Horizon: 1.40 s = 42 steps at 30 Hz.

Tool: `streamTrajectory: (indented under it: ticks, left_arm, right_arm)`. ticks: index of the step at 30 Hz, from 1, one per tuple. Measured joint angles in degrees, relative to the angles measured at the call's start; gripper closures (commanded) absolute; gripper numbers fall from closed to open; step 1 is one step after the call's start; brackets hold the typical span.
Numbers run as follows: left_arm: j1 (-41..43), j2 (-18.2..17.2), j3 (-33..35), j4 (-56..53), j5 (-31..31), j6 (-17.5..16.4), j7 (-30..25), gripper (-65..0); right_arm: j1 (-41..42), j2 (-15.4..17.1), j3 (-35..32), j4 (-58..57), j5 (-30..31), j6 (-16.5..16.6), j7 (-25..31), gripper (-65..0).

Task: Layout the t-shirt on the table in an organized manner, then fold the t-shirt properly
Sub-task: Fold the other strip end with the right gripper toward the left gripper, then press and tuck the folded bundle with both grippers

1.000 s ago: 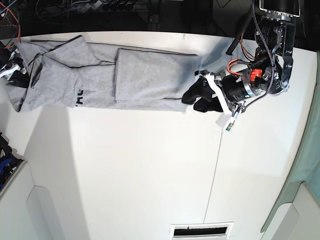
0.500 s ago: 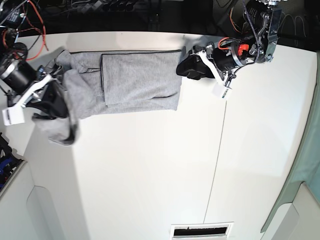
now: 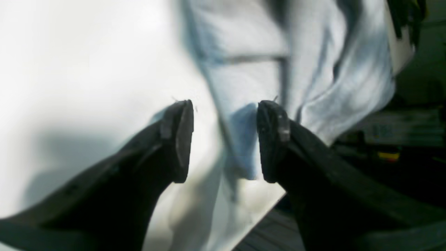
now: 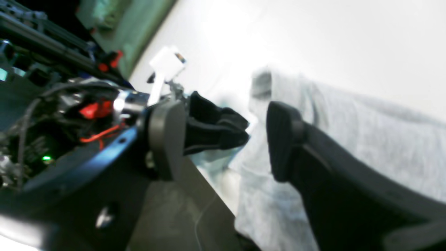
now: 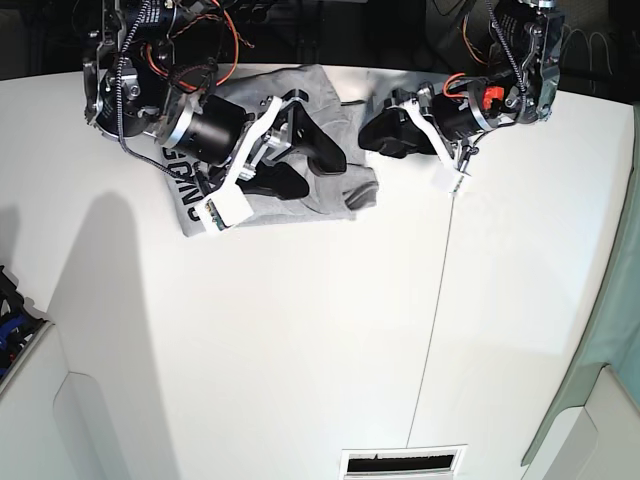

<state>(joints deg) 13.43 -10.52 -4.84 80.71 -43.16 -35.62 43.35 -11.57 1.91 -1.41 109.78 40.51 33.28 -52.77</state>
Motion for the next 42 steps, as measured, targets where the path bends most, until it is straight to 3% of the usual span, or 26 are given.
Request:
streamTrajectory:
  ticks: [4, 5, 7, 9, 12, 16, 20, 26, 33, 35, 42]
  left_arm:
    - [0.1, -3.0, -2.4, 1.0, -1.9, -2.2, 2.8, -32.2]
    - [0.2, -4.0, -2.9, 1.8, -1.9, -2.6, 3.5, -29.6]
    - [0.4, -6.1, -3.2, 4.7, -3.4, -3.1, 4.3, -18.2]
    - [0.5, -7.6, -3.3, 9.0, -4.4, -3.3, 4.9, -6.0]
    - [0.7, -8.4, -3.2, 16.3, -8.3, -3.5, 6.8, 0.0]
    - [3.1, -8.6, 1.2, 22.8, -10.7, -3.7, 6.6, 0.0]
    - [4.6, -7.5, 12.9, 23.3, -9.0, -3.7, 7.6, 0.0]
    - [3.8, -1.5, 25.6, 18.3, 4.2, -3.9, 2.5, 0.0]
    - [0.0, -0.7, 22.4, 6.5, 4.9, -3.8, 2.1, 0.0]
    - [-2.1, -0.7, 20.2, 4.7, 6.1, -2.1, 1.8, 0.0]
    - [-8.0, -0.9, 14.6, -2.5, 8.3, -2.3, 1.2, 0.0]
  right_arm:
    - [0.2, 0.0, 0.5, 1.0, 0.3, 0.0, 2.5, -36.9]
    - [0.5, 0.0, 1.1, 1.0, -0.9, 0.0, 3.6, -36.8]
    - [1.6, 0.0, 3.1, 0.9, -4.3, -0.3, 5.8, -35.5]
    - [3.0, 0.0, 6.3, 1.0, -7.2, -1.3, 8.2, -25.6]
    - [5.8, 0.0, 10.9, 0.6, -11.1, -2.7, 8.8, 0.0]
    - [10.5, 0.0, 14.2, -1.9, -14.0, -2.2, 9.6, 0.0]
    - [16.1, 0.7, 14.8, -11.9, -16.4, -2.0, 11.4, 0.0]
    - [26.6, 3.1, 13.4, -33.7, -17.7, -1.5, 13.4, 0.0]
    - [28.6, 5.4, 2.0, -43.8, -18.9, -0.9, 13.6, 0.0]
    - [27.8, 6.6, -1.0, -43.7, -18.3, -0.3, 13.3, 0.0]
    - [20.2, 12.9, -0.7, -39.7, -12.5, -0.9, 12.4, 0.0]
